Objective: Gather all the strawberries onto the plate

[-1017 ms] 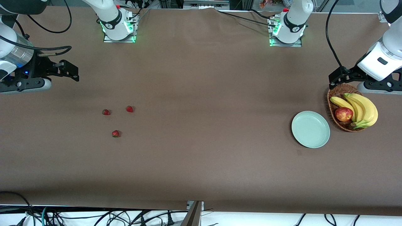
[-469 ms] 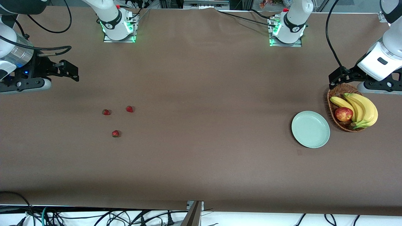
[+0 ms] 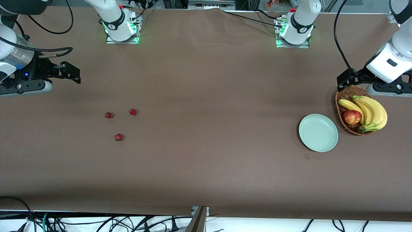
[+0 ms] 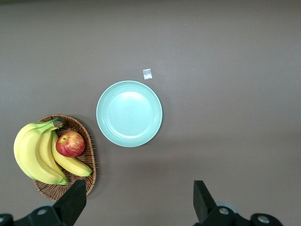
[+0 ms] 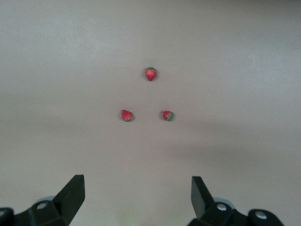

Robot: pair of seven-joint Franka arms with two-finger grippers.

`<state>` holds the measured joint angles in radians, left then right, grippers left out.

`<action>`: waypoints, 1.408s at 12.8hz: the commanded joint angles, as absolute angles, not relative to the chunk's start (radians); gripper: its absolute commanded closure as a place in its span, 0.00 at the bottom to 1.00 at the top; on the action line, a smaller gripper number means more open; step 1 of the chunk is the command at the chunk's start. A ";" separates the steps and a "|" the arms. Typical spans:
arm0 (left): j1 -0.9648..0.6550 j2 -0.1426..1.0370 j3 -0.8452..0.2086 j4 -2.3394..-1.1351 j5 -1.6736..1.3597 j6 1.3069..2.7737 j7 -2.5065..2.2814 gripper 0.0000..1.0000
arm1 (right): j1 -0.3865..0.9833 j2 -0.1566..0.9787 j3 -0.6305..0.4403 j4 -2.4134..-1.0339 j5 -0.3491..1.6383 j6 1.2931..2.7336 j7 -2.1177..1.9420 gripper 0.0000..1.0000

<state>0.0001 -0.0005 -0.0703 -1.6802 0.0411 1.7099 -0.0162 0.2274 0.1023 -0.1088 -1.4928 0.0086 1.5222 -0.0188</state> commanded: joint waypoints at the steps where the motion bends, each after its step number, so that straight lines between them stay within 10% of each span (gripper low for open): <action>1: 0.005 0.015 -0.075 -1.646 0.061 1.686 -0.015 0.00 | 0.221 0.095 -0.106 -1.488 0.005 1.522 -0.021 0.01; 18: 0.005 0.017 -0.075 -1.646 0.061 1.686 -0.014 0.00 | 0.224 0.187 -0.115 -1.596 0.003 1.635 -0.031 0.01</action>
<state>0.0002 -0.0004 -0.0703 -1.6800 0.0411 1.7099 -0.0162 0.2254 0.1638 -0.1199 -1.5432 0.0086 1.5598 -0.0218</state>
